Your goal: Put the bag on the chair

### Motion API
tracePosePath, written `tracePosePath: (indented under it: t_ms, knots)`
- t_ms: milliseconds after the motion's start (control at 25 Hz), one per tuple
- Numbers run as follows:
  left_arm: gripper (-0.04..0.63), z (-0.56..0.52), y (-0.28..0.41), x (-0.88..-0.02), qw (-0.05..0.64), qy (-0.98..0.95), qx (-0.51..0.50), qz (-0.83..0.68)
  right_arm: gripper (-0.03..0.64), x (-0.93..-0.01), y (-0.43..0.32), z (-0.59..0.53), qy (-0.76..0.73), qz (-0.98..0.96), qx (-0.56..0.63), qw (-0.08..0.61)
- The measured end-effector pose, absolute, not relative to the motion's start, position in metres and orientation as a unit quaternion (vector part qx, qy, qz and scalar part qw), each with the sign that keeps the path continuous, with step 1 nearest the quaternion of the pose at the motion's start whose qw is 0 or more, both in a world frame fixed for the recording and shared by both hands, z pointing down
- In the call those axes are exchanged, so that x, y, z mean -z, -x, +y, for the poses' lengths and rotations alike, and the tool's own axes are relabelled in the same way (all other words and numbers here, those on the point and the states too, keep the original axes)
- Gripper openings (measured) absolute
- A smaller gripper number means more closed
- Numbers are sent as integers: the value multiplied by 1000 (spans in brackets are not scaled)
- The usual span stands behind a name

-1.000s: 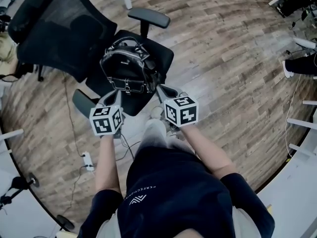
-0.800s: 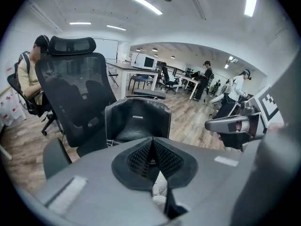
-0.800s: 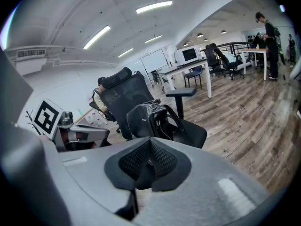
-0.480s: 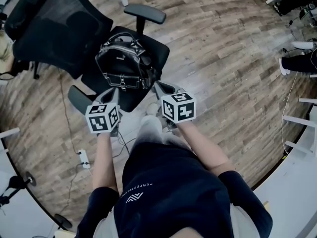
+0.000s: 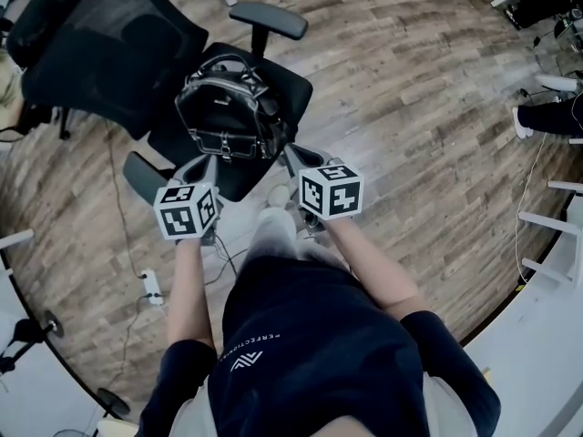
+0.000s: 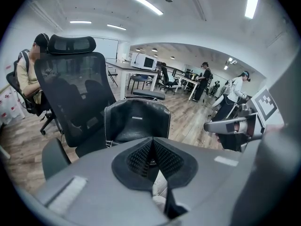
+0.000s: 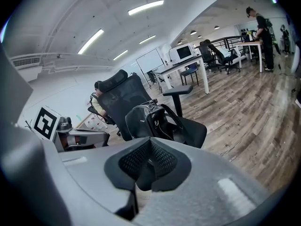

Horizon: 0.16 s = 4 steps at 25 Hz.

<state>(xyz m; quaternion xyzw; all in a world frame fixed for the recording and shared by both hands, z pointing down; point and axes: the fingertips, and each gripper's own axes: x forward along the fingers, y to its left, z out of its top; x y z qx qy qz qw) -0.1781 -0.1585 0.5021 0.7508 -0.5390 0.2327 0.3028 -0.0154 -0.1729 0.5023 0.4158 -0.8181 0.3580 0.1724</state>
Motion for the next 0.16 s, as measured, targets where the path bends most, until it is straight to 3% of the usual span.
tracePosePath:
  t_ms: [160]
  knots:
    - [20,-162,181,-502,302,-751,-232,-539,2,-503,17,-176,-418,-816,-360,171]
